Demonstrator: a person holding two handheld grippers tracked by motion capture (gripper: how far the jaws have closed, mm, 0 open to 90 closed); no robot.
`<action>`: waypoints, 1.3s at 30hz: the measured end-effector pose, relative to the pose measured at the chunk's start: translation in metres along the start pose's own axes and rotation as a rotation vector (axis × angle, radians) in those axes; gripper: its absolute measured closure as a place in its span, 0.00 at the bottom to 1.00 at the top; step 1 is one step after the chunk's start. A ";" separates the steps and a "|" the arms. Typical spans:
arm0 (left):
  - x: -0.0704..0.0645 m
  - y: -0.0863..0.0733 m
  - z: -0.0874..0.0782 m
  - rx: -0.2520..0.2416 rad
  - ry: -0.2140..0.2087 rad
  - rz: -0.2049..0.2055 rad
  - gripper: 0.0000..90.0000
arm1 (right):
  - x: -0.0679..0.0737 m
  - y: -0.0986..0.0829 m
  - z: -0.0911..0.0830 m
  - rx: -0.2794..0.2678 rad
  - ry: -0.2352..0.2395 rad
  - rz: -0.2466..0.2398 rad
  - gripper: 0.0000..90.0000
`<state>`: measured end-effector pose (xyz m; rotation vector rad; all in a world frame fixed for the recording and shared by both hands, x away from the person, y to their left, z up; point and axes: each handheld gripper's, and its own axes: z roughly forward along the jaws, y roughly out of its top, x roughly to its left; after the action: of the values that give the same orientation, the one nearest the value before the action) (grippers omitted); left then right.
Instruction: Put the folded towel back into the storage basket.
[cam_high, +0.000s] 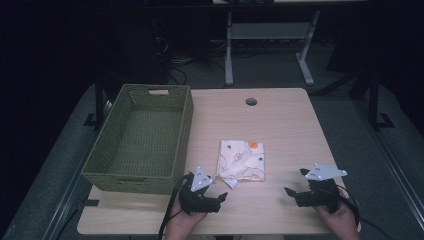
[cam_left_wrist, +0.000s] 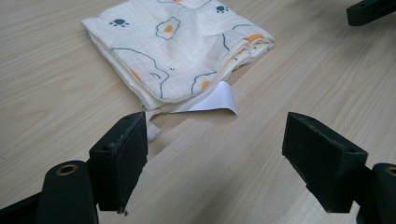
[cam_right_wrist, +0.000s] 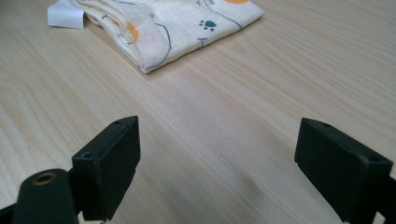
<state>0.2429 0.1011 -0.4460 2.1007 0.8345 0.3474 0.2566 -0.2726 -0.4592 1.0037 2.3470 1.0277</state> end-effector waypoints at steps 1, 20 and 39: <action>0.000 0.000 0.000 0.004 0.001 0.002 0.25 | 0.000 0.000 0.000 0.000 0.000 0.000 0.15; 0.005 0.025 0.011 0.024 -0.001 0.024 0.25 | 0.000 0.002 -0.001 -0.010 -0.018 0.019 0.15; 0.010 0.059 0.029 0.055 0.011 0.034 0.26 | -0.004 0.002 -0.003 -0.017 -0.016 0.031 0.15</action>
<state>0.2908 0.0642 -0.4187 2.1679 0.8235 0.3580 0.2578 -0.2761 -0.4556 1.0414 2.3130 1.0461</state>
